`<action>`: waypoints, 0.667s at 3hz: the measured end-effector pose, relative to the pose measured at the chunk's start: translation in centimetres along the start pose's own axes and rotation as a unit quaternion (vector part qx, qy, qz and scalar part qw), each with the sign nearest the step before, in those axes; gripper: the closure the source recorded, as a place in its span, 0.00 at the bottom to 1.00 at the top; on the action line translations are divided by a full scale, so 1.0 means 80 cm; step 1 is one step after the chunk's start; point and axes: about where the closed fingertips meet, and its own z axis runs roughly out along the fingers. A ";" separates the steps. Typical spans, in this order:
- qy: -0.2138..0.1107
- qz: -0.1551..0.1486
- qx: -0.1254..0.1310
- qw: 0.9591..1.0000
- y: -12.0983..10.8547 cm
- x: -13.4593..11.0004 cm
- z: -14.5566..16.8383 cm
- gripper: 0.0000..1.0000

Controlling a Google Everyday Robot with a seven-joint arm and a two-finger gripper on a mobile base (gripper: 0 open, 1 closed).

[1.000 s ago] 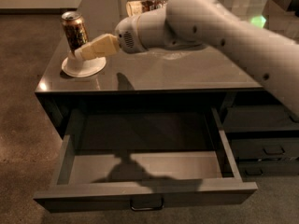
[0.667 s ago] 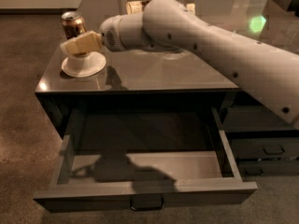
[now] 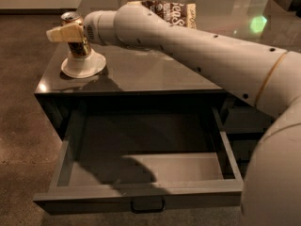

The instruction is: Place orange can into top drawer

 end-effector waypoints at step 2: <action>0.007 -0.010 -0.012 1.000 0.027 0.006 0.044 0.39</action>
Offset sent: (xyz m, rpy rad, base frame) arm 0.0051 0.0554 -0.0207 -0.0356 0.0053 0.0472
